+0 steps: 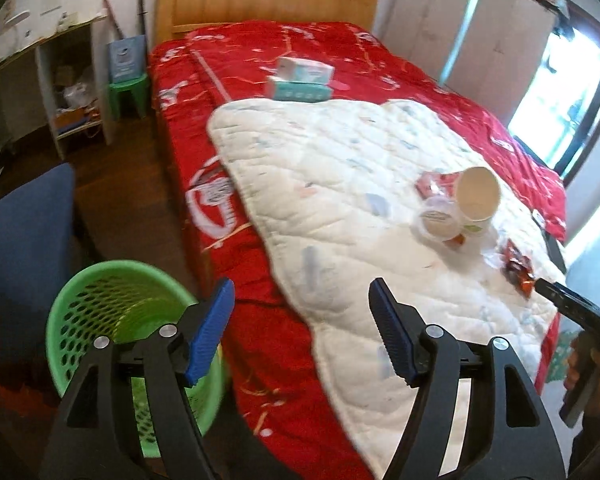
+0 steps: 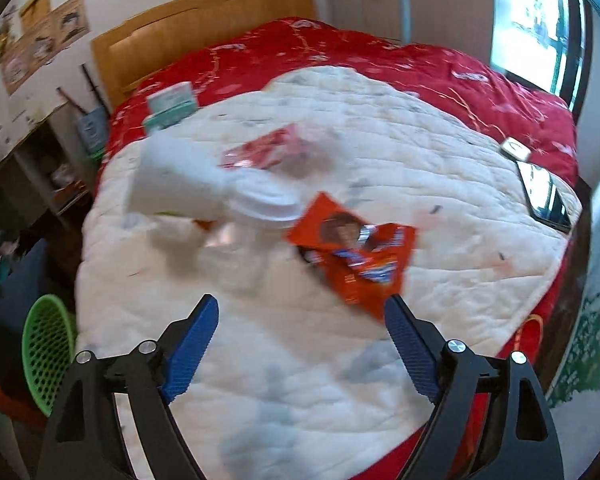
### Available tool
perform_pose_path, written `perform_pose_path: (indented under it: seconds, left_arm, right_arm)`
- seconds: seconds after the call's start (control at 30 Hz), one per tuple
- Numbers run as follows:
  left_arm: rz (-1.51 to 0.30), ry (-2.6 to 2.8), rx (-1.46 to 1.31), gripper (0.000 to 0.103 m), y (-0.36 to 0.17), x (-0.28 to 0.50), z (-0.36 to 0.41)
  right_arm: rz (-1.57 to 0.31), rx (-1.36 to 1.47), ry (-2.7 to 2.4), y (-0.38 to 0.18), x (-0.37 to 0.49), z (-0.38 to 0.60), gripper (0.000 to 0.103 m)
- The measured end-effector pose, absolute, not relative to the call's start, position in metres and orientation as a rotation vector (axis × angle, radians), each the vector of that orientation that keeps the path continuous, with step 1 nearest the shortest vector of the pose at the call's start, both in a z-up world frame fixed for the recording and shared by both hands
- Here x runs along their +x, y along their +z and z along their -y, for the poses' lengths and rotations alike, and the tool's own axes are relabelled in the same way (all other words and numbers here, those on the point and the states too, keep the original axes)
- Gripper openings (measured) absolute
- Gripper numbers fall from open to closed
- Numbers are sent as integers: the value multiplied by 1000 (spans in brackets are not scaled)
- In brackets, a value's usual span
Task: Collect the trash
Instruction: 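Move both tools back to the bed and grasp the orange wrapper with the right tool, then grasp the white paper cup with the left tool while the right tool holds the orange wrapper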
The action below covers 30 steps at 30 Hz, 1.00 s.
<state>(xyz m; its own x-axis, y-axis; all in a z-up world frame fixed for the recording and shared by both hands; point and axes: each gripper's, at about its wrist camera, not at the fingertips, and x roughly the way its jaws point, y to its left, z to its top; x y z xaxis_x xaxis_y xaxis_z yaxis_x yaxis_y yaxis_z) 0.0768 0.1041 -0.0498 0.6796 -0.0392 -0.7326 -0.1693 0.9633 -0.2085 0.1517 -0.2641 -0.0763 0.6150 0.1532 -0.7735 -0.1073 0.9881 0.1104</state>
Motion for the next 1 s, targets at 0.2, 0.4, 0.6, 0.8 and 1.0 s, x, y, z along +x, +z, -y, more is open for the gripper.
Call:
perform_pose_path:
  seconds: [0.2,0.4,0.6,0.8,1.0]
  left_arm:
    - [-815,-4,-232,80,-42,102,-75]
    - [-815,-89,-190,89,-35,129,-45]
    - [-833,-184,-157,93,-35,163,-14]
    - [-854,-327,-159,97,-39,200,15]
    - [-872,-417,-150,98,-48,232,34]
  right_arm:
    - [-926,56,126,-91,174,282,85]
    - [-973,75,113,-110,199,289,86]
    - [-1002,66,119,-123,215,290,86]
    - [-997,76,125,-126,220,295,70]
    - [-982,82,127,-123,217,303,52]
